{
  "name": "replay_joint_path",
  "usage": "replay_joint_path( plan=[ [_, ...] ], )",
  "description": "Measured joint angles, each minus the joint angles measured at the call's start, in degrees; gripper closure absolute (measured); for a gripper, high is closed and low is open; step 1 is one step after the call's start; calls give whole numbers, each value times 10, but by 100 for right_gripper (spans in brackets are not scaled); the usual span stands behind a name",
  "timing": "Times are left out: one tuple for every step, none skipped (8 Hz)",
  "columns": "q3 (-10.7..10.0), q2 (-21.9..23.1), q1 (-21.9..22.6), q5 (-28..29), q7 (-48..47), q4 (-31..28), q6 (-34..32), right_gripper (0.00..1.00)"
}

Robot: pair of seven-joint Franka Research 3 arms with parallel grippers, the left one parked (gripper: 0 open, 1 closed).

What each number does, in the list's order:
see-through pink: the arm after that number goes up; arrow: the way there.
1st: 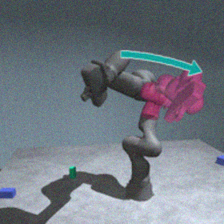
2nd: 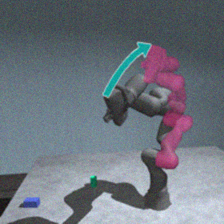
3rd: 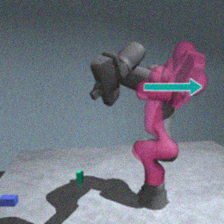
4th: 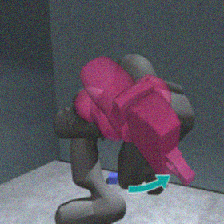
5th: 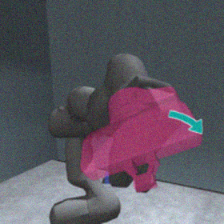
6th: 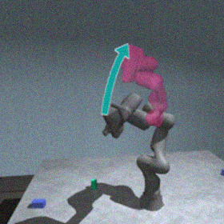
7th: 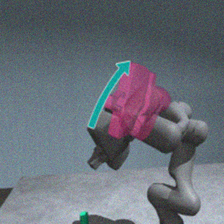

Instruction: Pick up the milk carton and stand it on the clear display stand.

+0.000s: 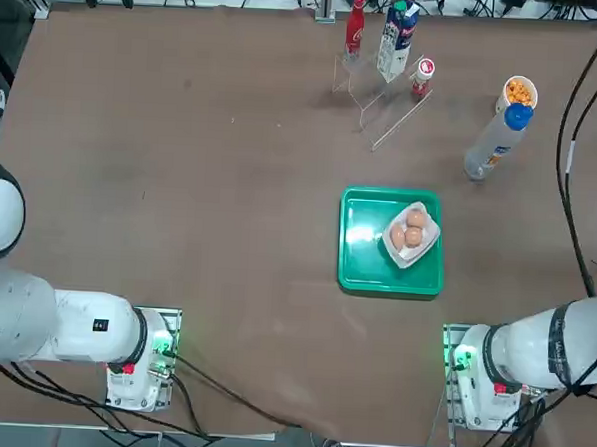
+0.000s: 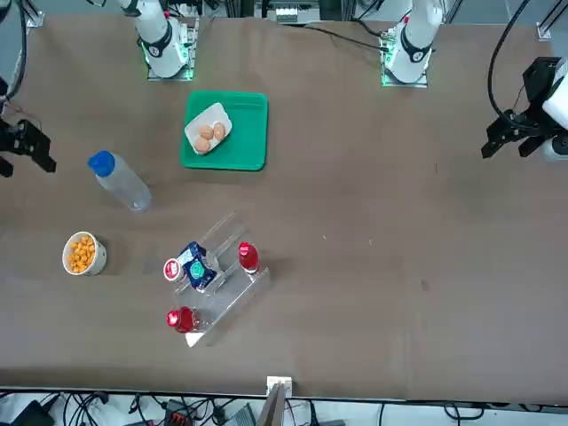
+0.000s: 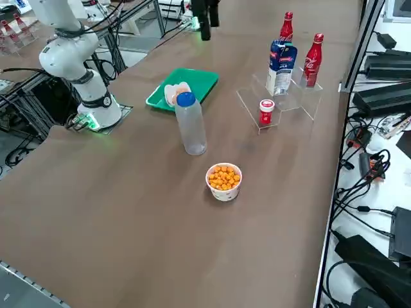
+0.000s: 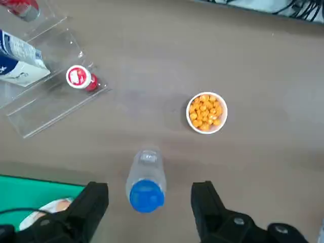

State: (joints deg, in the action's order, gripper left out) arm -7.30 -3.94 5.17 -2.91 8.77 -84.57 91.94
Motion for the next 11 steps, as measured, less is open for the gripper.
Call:
replay_joint_path(
  plan=[
    [1,25,-9,3,0,-34,6,0],
    [8,47,-19,4,1,-63,11,0],
    [27,63,-33,4,1,-82,13,0],
    [51,71,-45,4,-1,-93,14,0],
    [65,74,-50,4,-2,-97,17,0],
    [69,74,-51,4,-3,-98,20,0],
    [70,74,-53,6,-3,-98,20,0],
    [70,74,-54,10,-3,-98,20,0],
    [70,74,-56,21,-3,-98,20,0],
    [70,74,-58,35,-10,-98,20,0],
    [70,75,-58,41,-20,-98,20,0]
  ],
)
